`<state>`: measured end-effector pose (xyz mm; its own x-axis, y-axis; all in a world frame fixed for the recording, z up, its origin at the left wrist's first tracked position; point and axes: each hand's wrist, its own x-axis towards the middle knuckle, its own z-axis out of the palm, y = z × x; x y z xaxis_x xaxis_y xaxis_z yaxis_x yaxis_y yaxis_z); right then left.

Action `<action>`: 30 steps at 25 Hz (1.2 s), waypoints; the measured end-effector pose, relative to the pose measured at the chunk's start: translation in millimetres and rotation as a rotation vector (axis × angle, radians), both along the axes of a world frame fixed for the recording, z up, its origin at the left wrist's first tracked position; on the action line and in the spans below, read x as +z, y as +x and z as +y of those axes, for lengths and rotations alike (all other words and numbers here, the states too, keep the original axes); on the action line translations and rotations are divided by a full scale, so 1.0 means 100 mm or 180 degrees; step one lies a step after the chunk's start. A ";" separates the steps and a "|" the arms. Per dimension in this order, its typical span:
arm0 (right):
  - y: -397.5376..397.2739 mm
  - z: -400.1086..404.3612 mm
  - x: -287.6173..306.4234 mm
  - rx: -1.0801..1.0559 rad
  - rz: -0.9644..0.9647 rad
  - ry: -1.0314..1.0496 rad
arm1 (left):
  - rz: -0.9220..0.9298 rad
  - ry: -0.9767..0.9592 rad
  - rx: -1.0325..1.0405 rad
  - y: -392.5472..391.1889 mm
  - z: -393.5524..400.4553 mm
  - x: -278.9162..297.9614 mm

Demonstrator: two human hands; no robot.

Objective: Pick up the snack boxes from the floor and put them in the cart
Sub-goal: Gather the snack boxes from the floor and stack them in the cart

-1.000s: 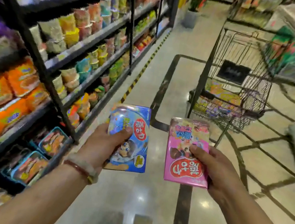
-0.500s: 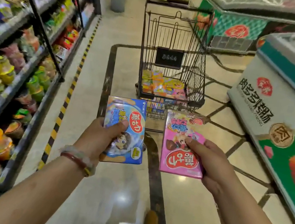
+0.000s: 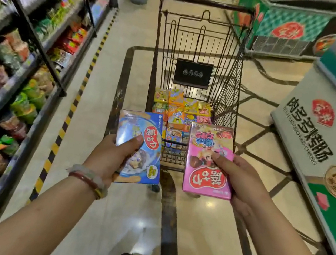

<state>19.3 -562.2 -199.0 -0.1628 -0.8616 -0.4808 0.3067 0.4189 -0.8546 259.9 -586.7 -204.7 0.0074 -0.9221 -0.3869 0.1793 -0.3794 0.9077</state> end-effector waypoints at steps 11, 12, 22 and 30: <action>-0.01 -1.72 -0.35 -0.0275 0.0041 0.0240 | -0.0337 0.0188 -0.0323 -0.15 -2.07 -0.42; -0.02 -1.84 -0.41 -0.0298 0.0047 0.0283 | -0.0409 0.0178 -0.0381 -0.19 -2.22 -0.47; -0.25 -2.93 -1.54 -0.0172 0.0296 0.0916 | -0.1129 0.0731 -0.0140 -0.59 -3.07 -1.77; -0.20 -3.45 -3.09 0.0758 0.1318 0.1687 | -0.2032 0.2176 0.0312 -0.84 -3.34 -3.02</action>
<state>-1.0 -907.6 -508.1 -0.2591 -0.5640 -0.7841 -0.1506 0.8255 -0.5440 176.2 -920.6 -506.5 0.4707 -0.4803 -0.7401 -0.2161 -0.8760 0.4312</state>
